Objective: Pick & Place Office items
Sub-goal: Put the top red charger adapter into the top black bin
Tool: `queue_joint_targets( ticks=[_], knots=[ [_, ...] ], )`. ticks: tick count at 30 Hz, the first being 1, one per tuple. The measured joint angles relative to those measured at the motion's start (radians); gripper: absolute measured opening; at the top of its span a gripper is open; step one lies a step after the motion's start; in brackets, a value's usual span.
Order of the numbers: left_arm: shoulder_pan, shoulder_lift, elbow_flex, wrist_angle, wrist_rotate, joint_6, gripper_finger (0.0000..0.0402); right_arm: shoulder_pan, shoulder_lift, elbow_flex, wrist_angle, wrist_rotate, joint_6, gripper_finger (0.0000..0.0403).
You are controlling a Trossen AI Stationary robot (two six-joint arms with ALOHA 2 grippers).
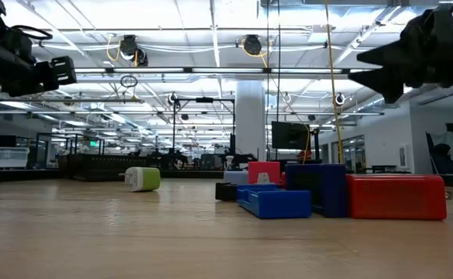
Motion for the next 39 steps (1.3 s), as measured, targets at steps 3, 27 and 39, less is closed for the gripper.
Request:
queue_joint_targets(
  ticks=[3, 27, 39],
  knots=[
    [0.0, 0.0, 0.0, 0.0, 0.0, 0.0, 0.0132, 0.0, 0.0, 0.0, 0.05, 0.001, 0.0, 0.0263],
    [0.0, 0.0, 0.0, 0.0, 0.0, 0.0, 0.0132, 0.499, 0.607, 0.033, 0.322, 0.196, 0.365, 0.0263],
    [0.0, 0.0, 0.0, 0.0, 0.0, 0.0, 0.0132, 0.532, 1.334, 0.485, 0.181, 0.473, 0.244, 0.0303]
  ],
)
